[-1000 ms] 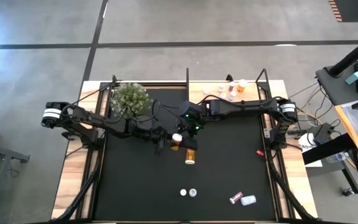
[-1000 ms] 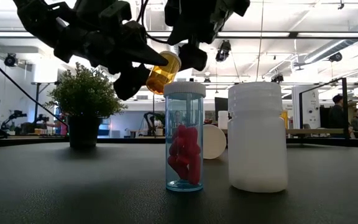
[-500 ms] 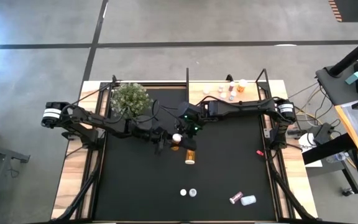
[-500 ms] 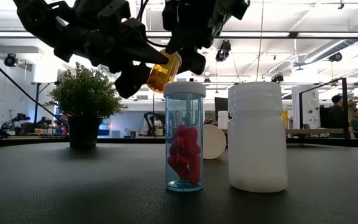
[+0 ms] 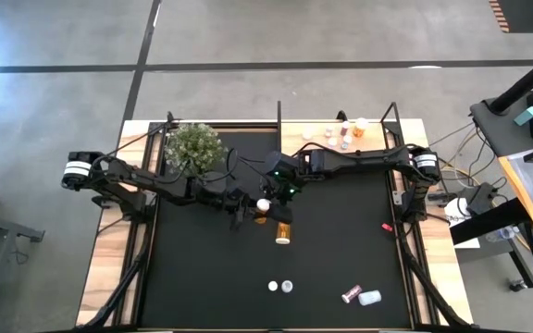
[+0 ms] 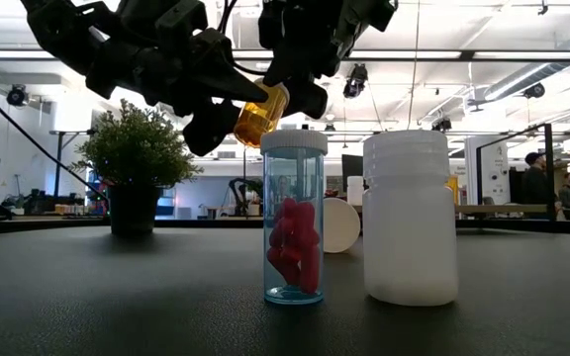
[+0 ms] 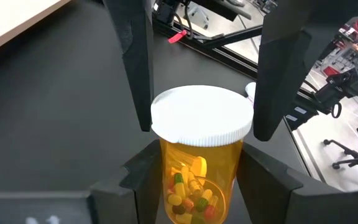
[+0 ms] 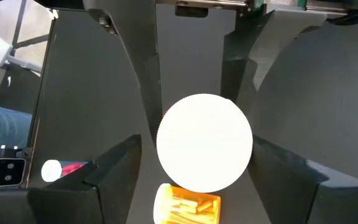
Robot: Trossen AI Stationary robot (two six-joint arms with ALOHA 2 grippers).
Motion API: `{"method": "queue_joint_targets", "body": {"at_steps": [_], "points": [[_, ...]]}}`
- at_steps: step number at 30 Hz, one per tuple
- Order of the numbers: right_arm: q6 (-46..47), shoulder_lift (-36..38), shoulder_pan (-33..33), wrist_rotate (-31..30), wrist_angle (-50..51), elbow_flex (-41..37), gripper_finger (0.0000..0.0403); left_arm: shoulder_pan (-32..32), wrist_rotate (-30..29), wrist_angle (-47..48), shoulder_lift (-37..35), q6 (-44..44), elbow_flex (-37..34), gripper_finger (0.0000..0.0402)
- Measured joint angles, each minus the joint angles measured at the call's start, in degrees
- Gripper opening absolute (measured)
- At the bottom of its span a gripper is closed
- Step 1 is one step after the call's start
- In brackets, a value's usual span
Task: Pick and place medicine bottles onto shelf by color
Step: Put the top orange pill bottle on the shelf aligned with the other orange pill bottle
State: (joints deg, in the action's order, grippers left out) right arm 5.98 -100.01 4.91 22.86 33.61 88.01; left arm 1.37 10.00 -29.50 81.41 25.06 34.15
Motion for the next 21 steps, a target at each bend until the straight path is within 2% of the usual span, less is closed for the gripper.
{"method": "queue_joint_targets", "body": {"at_steps": [21], "points": [[0.41,0.02,-0.02,-0.81,-0.07,-0.02,0.027,0.0,0.0,-0.04,0.0,0.0,0.0,0.0162]]}}
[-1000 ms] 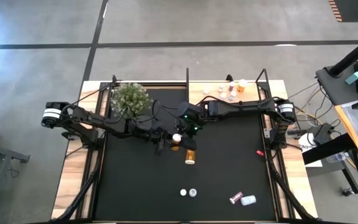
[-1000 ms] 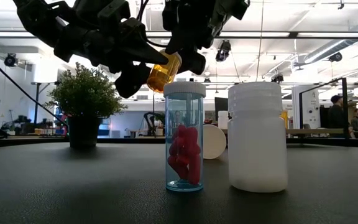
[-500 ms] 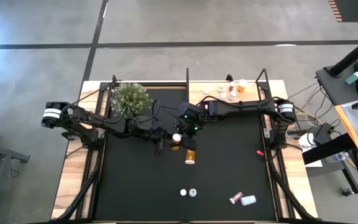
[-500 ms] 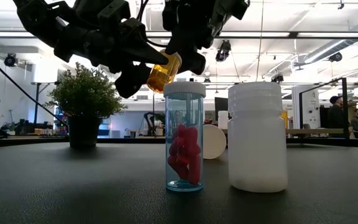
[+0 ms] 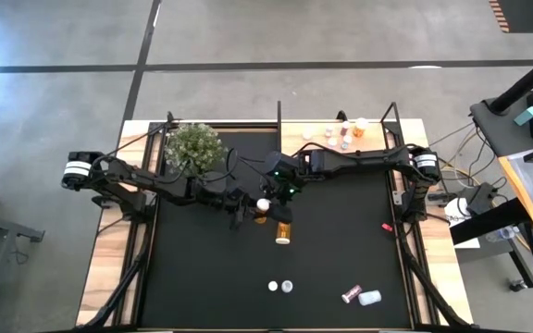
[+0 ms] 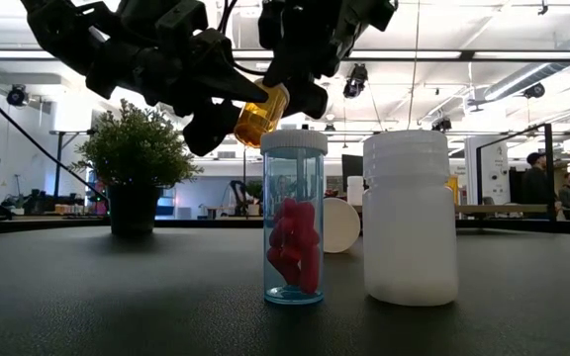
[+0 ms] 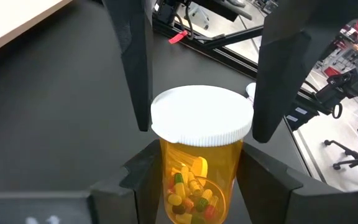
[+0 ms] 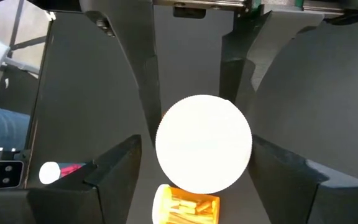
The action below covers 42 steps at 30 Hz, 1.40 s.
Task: Pick and place medicine bottles onto shelf by color
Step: Put the top orange pill bottle on the shelf aligned with the other orange pill bottle
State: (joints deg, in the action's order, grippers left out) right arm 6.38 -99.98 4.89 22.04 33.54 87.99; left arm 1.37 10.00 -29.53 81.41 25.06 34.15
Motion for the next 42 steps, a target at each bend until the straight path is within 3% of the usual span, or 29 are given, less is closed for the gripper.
{"method": "queue_joint_targets", "body": {"at_steps": [13,34,42], "points": [[-0.38,0.0,0.0,-1.04,-0.86,-0.02,0.0221,0.01,0.02,-0.03,0.0,0.0,-0.02,0.0162],[-0.07,0.22,0.0,-0.53,-0.9,-0.04,0.0218,-0.04,0.22,-3.63,0.04,0.02,-0.22,0.0162],[-0.08,0.2,0.0,-0.66,-0.85,-0.02,0.0192,-0.04,0.2,-3.7,0.04,0.12,-0.22,0.0162]]}}
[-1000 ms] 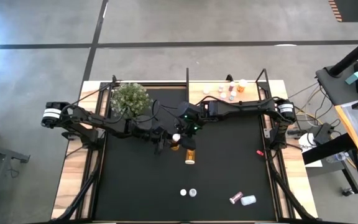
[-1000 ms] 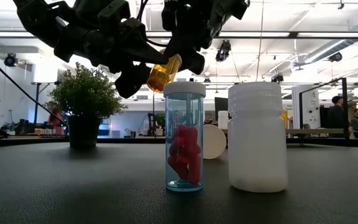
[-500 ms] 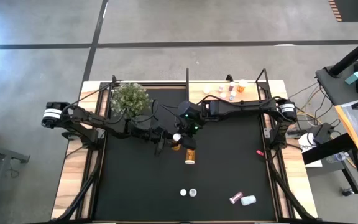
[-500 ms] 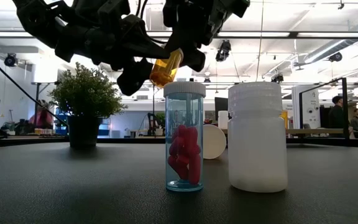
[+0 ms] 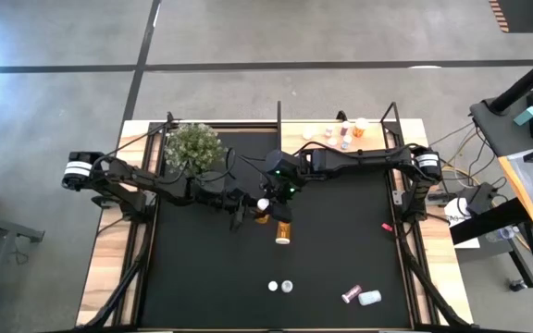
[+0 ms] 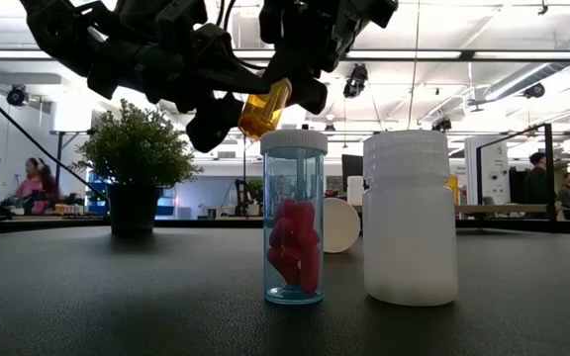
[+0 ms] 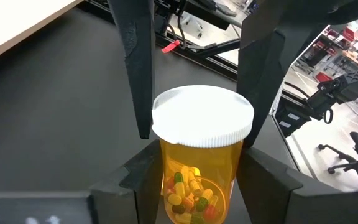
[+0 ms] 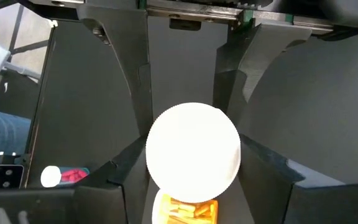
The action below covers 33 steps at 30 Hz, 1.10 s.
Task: Pick and place medicine bottles onto shelf by color
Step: Put the top orange pill bottle on the shelf aligned with the other orange pill bottle
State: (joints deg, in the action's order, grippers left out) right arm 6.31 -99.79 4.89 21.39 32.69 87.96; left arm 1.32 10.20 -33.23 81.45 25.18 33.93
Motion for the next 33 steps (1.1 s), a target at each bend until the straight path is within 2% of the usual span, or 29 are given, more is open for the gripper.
{"method": "queue_joint_targets", "body": {"at_steps": [4,12,17,29,33], "points": [[0.03,-0.04,0.0,0.0,0.0,0.0,0.0194,0.02,-0.02,-0.04,0.0,0.13,0.0,0.0173],[0.09,-0.04,0.0,0.06,0.02,0.04,0.0195,0.07,-0.2,0.02,0.0,2.9,-0.04,0.0239],[0.13,-0.04,0.0,0.02,0.25,0.06,0.0195,0.07,-0.24,-0.02,0.0,2.99,-0.22,0.0265],[1.31,2.18,0.39,-1.12,7.48,-0.04,0.0195,0.09,-0.21,-1.35,-0.17,3.29,0.04,0.0273],[1.29,3.27,0.42,-4.19,12.07,-0.04,0.0195,0.14,-0.16,-1.21,-0.17,3.21,0.0,0.0273]]}}
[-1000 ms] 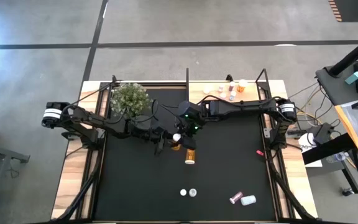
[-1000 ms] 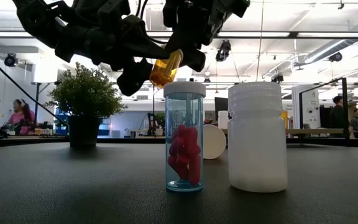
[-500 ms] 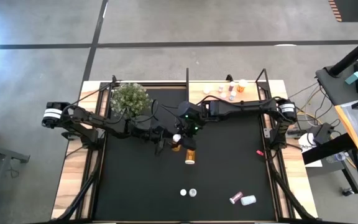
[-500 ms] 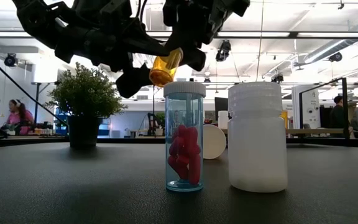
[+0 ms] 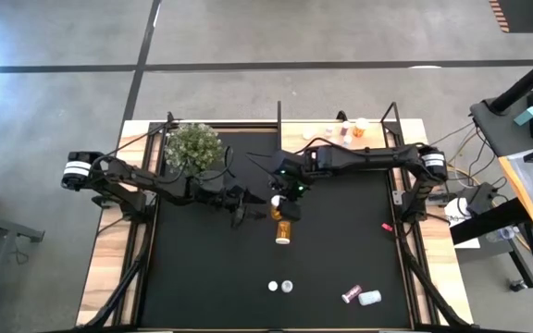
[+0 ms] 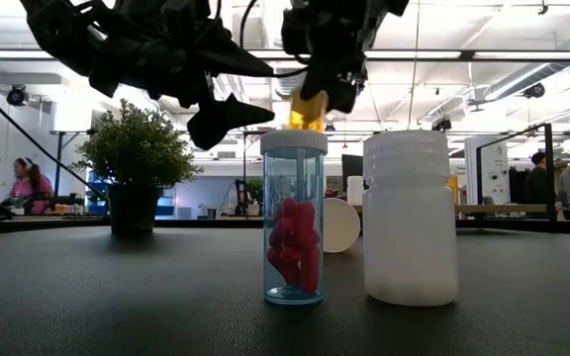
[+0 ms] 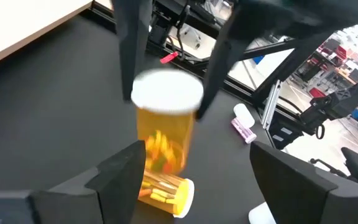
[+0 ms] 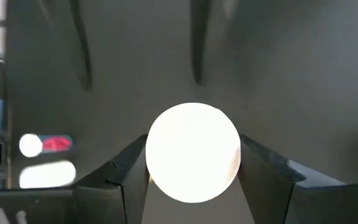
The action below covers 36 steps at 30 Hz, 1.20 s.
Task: Pick and place medicine bottles onto shelf by color
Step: Put the top orange pill bottle on the shelf aligned with the other orange pill bottle
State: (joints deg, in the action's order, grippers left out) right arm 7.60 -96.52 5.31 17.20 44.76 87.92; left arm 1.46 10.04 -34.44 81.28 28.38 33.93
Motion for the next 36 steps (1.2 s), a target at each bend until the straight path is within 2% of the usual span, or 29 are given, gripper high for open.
{"method": "queue_joint_targets", "body": {"at_steps": [5,11,20,23,29,36], "points": [[-0.04,3.38,0.34,-4.1,7.33,0.0,0.0196,0.18,0.01,0.42,0.02,-0.05,-0.07,0.0273],[2.16,9.6,1.08,-13.27,16.47,0.0,0.0196,1.1,0.17,0.52,0.02,-0.23,-0.36,0.0273],[16.19,20.25,1.28,-31.12,28.9,-2.07,0.0196,4.64,3.86,0.62,0.04,-0.75,-0.55,0.0273],[21.93,24.83,1.52,-34.75,29.26,-6.62,0.0196,6.17,6.02,0.63,0.04,-2.11,-0.55,0.0273],[33.31,35.17,3.38,-36.2,29.59,-20.55,0.0196,9.26,10.07,0.71,0.04,-3.82,-0.55,0.0272],[56.12,43.79,6.61,-47.16,26.65,-34.2,0.0196,12.47,10.78,0.69,0.04,-3.83,-0.52,0.0272]]}}
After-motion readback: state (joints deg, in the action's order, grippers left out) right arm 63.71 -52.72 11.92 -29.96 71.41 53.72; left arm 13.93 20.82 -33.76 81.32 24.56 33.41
